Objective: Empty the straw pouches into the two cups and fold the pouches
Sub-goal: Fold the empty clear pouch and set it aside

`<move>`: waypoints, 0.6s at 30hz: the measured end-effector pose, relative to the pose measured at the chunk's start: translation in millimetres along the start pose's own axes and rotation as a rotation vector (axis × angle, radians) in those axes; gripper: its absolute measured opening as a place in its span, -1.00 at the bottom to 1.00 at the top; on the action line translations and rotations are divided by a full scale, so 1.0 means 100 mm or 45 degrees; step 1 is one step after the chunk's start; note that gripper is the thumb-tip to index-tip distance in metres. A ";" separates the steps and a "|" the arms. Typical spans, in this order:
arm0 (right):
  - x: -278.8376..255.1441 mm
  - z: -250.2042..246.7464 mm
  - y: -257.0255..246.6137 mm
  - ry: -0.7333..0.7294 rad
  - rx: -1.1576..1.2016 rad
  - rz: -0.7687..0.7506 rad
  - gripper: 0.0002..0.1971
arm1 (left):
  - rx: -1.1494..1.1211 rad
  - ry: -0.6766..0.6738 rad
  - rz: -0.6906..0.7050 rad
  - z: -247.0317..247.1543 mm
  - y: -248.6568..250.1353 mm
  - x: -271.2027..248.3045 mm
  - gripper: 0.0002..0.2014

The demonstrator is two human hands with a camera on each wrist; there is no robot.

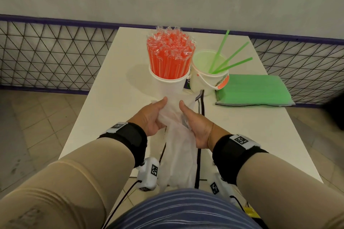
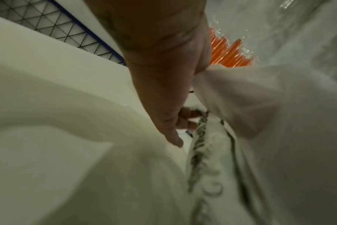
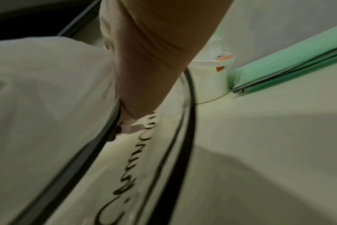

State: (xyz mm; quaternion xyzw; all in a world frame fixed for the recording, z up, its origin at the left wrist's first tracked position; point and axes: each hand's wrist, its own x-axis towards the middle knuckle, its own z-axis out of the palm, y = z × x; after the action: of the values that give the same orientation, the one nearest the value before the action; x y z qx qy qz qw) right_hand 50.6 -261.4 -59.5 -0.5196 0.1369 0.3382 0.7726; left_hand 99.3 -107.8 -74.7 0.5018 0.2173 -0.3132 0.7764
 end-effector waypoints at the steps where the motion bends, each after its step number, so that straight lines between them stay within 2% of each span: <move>1: 0.01 -0.02 -0.01 0.023 -0.020 -0.015 -0.36 | 0.062 0.105 0.084 -0.03 0.00 0.03 -0.62; 4: 0.04 -0.16 0.01 0.180 -0.079 -0.129 -0.46 | 0.335 0.295 0.310 -0.15 0.05 0.05 -0.73; 8: 0.01 -0.32 -0.04 0.311 -0.081 -0.268 -0.70 | 0.540 0.421 0.444 -0.30 0.14 0.05 -0.52; 10: -0.01 -0.37 -0.09 0.318 -0.054 -0.291 -0.84 | 0.519 0.439 0.456 -0.33 0.17 0.06 -0.46; 12: -0.02 -0.41 -0.12 0.336 -0.024 -0.332 -0.90 | 0.396 0.402 0.432 -0.31 0.21 0.05 -0.41; 14: -0.03 -0.42 -0.14 0.329 0.013 -0.355 -0.83 | 0.305 0.316 0.404 -0.26 0.24 0.03 -0.41; 16: -0.03 -0.40 -0.14 0.225 0.048 -0.320 -0.57 | 0.343 0.180 0.336 -0.22 0.26 -0.01 -0.44; 18: -0.05 -0.36 -0.15 0.061 0.067 -0.289 -0.36 | 0.430 -0.042 0.265 -0.17 0.28 -0.06 -0.38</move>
State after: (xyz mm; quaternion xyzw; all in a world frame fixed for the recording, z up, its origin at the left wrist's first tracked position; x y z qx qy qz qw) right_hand 62.1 -298.9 -61.7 -0.5192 0.1044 0.2323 0.8158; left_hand 114.2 -82.2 -59.8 0.6396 0.0959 -0.2712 0.7129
